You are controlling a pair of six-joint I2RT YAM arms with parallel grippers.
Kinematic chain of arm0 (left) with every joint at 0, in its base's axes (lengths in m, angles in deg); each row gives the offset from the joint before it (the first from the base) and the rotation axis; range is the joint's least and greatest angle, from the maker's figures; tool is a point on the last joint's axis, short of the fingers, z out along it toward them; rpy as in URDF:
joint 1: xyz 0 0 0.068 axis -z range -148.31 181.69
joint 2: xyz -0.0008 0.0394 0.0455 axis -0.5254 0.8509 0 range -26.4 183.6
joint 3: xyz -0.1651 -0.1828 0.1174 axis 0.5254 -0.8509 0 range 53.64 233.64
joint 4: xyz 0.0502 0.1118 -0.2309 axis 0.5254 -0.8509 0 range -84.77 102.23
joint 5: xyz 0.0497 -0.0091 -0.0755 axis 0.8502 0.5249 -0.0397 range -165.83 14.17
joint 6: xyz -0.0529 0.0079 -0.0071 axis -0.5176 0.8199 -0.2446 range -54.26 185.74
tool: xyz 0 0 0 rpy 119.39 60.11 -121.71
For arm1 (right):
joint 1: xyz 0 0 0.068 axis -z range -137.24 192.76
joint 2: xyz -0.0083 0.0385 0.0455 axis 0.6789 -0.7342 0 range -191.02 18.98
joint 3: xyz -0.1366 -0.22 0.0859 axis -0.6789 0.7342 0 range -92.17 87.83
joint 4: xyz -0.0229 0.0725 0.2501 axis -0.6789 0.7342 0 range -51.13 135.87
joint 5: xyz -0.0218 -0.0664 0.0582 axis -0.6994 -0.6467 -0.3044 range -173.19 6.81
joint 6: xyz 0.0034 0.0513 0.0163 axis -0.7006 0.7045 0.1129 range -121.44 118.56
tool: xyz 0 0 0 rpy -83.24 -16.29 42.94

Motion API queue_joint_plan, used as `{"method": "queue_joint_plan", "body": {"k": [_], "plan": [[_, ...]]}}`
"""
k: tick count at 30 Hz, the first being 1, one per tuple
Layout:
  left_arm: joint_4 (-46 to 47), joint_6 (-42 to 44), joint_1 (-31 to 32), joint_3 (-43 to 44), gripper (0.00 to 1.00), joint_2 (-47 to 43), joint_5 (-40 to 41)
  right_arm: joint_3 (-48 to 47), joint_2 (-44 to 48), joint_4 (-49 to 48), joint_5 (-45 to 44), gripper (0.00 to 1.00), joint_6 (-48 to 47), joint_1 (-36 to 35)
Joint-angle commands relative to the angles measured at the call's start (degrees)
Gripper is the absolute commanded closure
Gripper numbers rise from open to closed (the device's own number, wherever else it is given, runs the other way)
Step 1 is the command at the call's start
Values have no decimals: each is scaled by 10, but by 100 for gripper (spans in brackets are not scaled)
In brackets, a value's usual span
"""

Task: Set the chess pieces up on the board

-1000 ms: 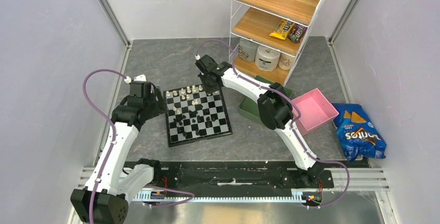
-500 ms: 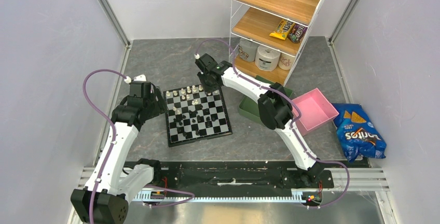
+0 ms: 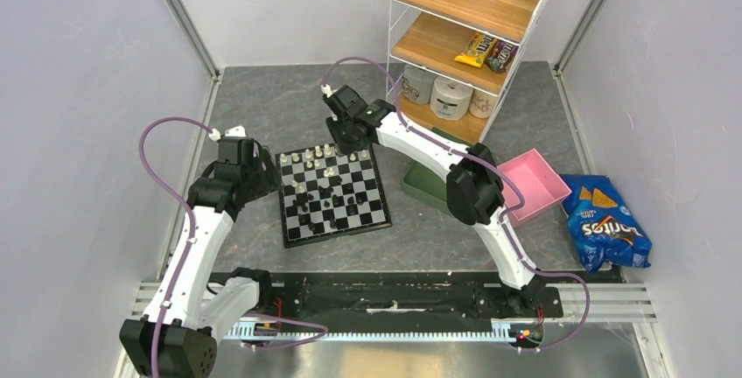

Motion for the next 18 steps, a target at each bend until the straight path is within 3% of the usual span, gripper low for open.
{"method": "queue_joint_plan", "body": {"k": [1,18], "plan": [[10,-3,-4,-3,21,-5,-10,-9,14,-19,29,60,2,-28],[10,-3,-5,-3,21,-7,-10,-79,-72,5,34,62,1,-36]]}}
